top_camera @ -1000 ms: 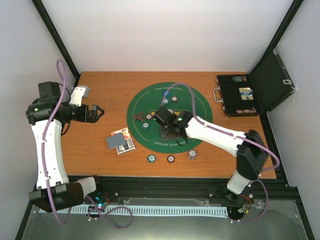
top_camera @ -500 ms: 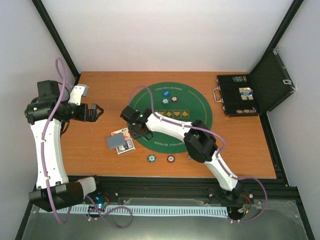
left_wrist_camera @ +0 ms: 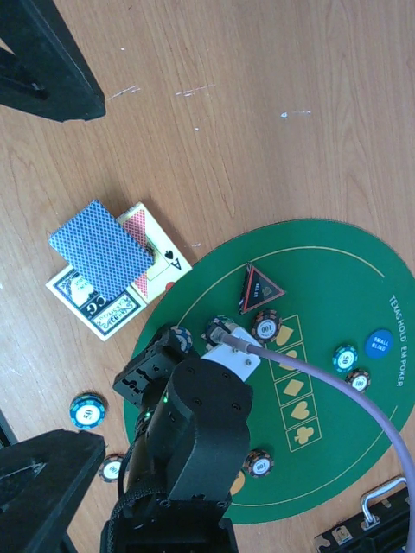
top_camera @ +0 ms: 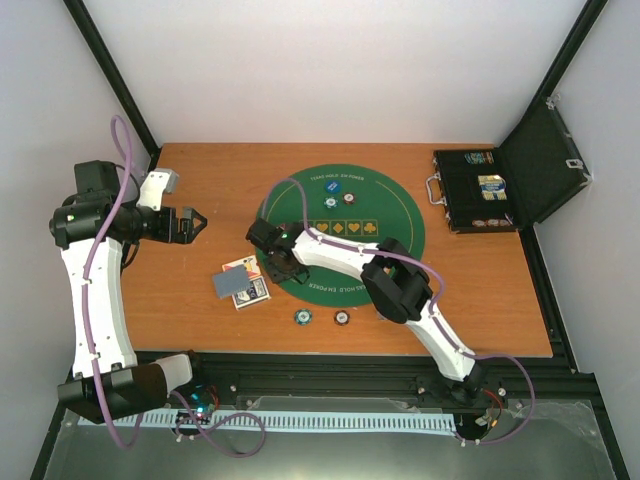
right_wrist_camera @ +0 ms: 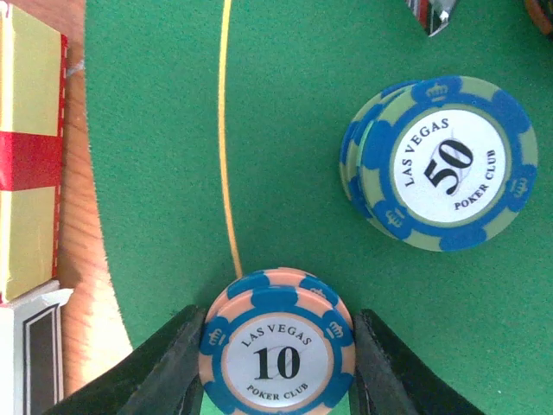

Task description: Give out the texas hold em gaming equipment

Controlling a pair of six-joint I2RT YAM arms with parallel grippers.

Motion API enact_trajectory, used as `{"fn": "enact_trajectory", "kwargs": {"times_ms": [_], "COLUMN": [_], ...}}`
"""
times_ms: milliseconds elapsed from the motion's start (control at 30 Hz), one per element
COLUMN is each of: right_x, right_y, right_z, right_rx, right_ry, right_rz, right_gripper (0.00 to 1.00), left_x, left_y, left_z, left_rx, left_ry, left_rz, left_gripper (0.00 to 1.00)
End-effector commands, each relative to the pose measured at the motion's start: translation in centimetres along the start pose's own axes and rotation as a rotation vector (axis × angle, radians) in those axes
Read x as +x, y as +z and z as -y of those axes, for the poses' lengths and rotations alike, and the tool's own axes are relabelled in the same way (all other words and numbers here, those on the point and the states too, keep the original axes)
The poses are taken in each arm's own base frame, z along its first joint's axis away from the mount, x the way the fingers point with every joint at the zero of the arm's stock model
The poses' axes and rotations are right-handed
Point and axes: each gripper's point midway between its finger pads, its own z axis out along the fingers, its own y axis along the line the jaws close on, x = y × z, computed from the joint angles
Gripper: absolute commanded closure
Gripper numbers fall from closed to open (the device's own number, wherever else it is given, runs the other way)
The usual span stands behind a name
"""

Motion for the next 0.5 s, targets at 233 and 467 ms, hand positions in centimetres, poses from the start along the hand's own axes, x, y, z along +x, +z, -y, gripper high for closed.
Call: {"fn": "enact_trajectory", "kwargs": {"times_ms": [233, 467], "right_x": [0.4, -1.5], "right_y": [0.7, -3.0], "right_z": [1.2, 1.7], "right_rx": [0.010, 0.002], "right_ry": [0.029, 0.023], "right_rz": [-0.017, 0.047], "right_gripper": [0.64, 0.45], "left_x": [0.0, 0.1], "left_y": [-0.7, -0.6], "left_z": [0.2, 0.2], "left_rx": [-0.006, -0.004], "left_ry": [0.023, 0.022], "left_rz": [0.003, 0.001], "left_gripper": [0.00, 0.00]}}
